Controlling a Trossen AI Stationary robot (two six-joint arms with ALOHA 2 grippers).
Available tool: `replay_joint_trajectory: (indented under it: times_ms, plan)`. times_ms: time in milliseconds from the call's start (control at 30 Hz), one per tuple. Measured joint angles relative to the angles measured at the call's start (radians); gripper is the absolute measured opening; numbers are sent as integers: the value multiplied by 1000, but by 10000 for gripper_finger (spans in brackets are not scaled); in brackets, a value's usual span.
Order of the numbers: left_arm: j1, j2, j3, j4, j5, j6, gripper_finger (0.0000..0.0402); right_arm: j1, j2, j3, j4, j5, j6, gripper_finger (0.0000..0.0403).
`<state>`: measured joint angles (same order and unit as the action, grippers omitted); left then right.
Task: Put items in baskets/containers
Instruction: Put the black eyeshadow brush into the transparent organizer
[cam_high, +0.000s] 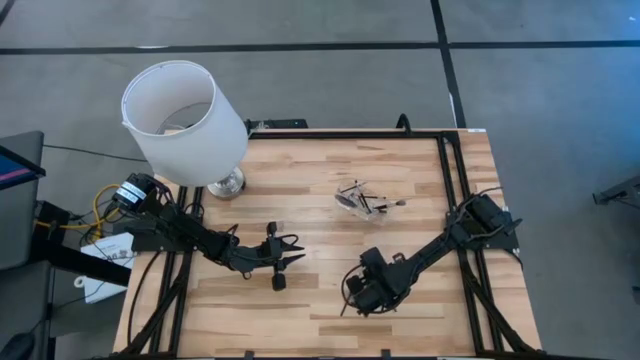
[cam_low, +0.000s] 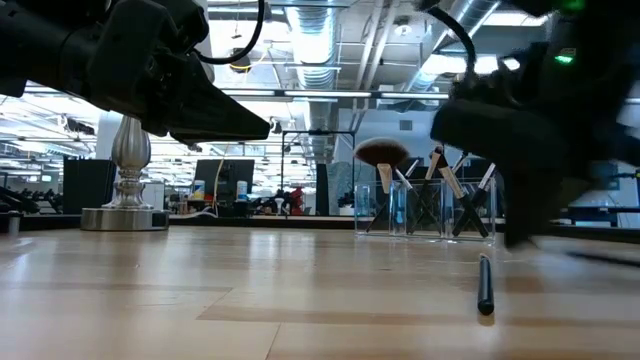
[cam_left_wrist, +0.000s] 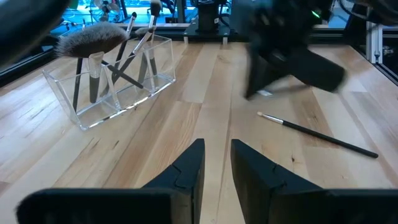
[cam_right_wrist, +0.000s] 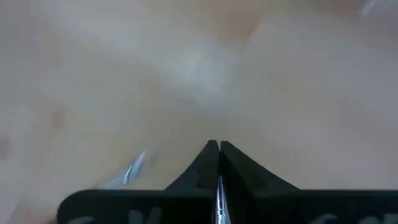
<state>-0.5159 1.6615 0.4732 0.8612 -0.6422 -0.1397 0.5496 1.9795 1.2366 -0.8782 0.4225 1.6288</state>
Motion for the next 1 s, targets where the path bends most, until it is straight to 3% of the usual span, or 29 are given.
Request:
replay_joint_trajectory:
  times_ms: [333,567,700,867,1000]
  plan:
    - [0,0,0,0,0,0,76,-56,-288,26,-100,664,-210,1]
    - [0,0,0,0,0,0,76,-89,-426,26,-109,997,-638,0]
    - [-1,0,0,0,0,0,76,-131,-400,22,-119,1083,-668,0]
    - [-1,0,0,0,0,0,76,-180,-325,-74,-120,1076,-521,0]
    - [-1,0,0,0,0,0,76,-216,-258,-157,-123,1091,-306,0]
